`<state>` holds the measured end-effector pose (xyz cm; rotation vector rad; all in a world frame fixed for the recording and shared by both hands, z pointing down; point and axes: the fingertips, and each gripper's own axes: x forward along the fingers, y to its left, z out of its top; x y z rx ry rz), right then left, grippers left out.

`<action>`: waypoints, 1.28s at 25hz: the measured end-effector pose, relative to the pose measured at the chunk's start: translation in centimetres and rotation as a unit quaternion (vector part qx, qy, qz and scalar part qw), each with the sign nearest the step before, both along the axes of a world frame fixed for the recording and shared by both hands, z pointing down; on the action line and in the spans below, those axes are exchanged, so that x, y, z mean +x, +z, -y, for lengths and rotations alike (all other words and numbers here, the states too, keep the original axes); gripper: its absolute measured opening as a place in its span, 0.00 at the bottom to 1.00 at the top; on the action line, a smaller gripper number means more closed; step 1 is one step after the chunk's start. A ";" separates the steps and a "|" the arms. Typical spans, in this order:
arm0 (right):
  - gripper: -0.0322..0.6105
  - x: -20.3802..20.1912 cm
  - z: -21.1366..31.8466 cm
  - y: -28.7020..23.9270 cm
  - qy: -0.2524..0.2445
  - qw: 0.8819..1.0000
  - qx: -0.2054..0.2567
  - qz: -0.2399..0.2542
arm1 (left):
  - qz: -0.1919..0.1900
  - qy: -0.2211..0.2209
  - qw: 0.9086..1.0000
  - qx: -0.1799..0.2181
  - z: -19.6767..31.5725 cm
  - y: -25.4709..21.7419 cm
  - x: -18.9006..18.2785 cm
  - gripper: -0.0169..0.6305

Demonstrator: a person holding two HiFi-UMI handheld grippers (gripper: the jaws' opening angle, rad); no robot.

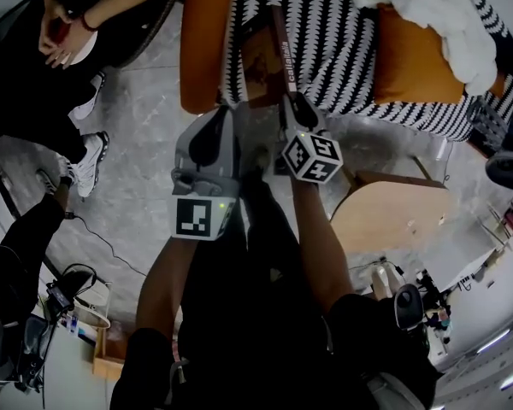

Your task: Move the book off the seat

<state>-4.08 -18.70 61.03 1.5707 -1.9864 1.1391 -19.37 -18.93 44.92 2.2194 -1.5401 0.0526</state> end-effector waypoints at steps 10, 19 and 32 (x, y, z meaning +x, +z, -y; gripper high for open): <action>0.27 0.4 -1.4 -5.9 -0.017 1.000 0.016 -0.006 | 0.002 0.000 1.000 0.008 -1.6 -4.8 1.1 0.04; 0.27 0.2 -4.5 -11.3 -0.038 0.999 0.024 -0.005 | 0.003 0.002 1.000 0.021 -4.4 -9.6 2.2 0.04; 0.27 2.3 -9.2 -19.7 -0.082 0.994 0.066 -0.016 | 0.002 -0.021 0.998 0.064 -10.8 -17.1 3.8 0.04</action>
